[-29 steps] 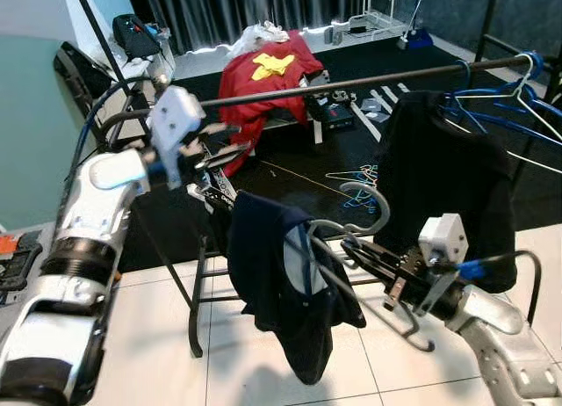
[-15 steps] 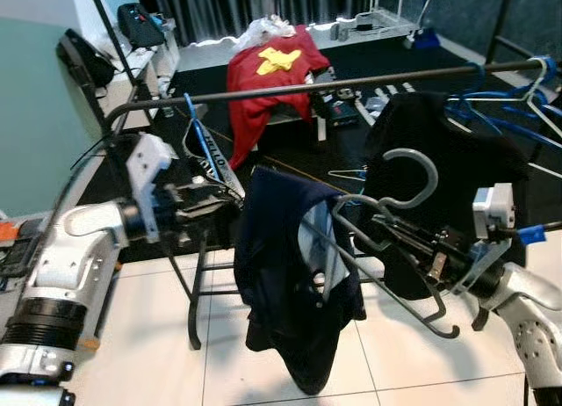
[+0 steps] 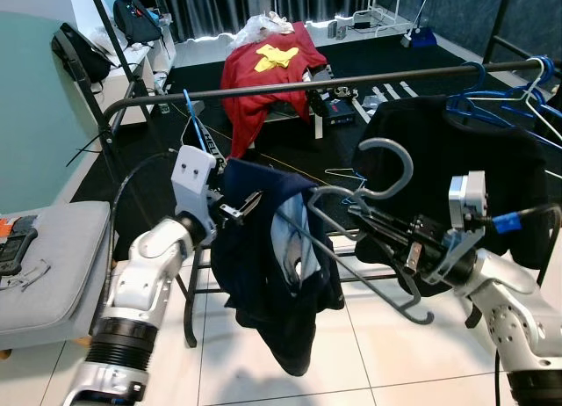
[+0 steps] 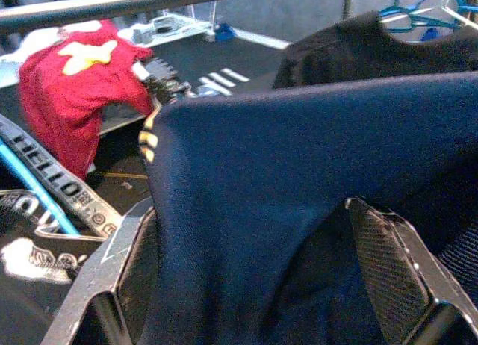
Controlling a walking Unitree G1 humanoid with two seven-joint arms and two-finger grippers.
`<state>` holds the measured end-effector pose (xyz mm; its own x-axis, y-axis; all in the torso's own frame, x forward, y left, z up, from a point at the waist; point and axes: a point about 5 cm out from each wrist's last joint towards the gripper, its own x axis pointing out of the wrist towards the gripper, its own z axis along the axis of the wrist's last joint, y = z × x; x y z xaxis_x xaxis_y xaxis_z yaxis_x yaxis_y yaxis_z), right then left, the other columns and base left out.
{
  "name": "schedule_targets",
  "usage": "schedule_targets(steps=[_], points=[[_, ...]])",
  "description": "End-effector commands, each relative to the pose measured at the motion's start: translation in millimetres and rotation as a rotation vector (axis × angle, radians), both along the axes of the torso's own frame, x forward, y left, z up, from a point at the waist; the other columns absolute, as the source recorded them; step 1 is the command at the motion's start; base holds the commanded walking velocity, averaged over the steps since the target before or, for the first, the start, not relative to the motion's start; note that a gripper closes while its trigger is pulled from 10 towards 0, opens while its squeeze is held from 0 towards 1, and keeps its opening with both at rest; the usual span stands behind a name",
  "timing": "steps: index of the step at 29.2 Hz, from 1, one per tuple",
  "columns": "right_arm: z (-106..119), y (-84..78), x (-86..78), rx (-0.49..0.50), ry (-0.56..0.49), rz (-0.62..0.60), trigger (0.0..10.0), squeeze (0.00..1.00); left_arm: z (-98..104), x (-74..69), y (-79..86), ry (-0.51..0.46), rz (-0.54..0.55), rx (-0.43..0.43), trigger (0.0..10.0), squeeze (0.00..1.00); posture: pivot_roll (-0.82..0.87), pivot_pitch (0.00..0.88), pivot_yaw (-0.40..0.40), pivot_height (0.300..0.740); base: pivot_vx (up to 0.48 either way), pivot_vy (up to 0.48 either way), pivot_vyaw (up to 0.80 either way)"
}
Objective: Hang hanger
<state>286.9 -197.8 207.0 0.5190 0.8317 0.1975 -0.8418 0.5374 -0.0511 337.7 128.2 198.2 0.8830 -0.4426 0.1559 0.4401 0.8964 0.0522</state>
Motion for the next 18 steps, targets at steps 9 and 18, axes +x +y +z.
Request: schedule_targets(steps=[9,18], points=[[7.2,10.8,10.8,0.014,-0.055,-0.014,10.0,0.0,-7.5,-16.7,-19.0,0.11,-0.031,-0.055,10.0,0.0,-0.07,0.037,0.088,0.74,0.0,0.0,0.0],[-4.6,2.7,32.5,-0.183,-0.071,-0.265,10.0,0.0,-8.1,-17.1,-12.3,0.119,-0.028,-0.087,10.0,0.0,-0.07,0.044,0.089,0.74,0.0,0.0,0.0]])
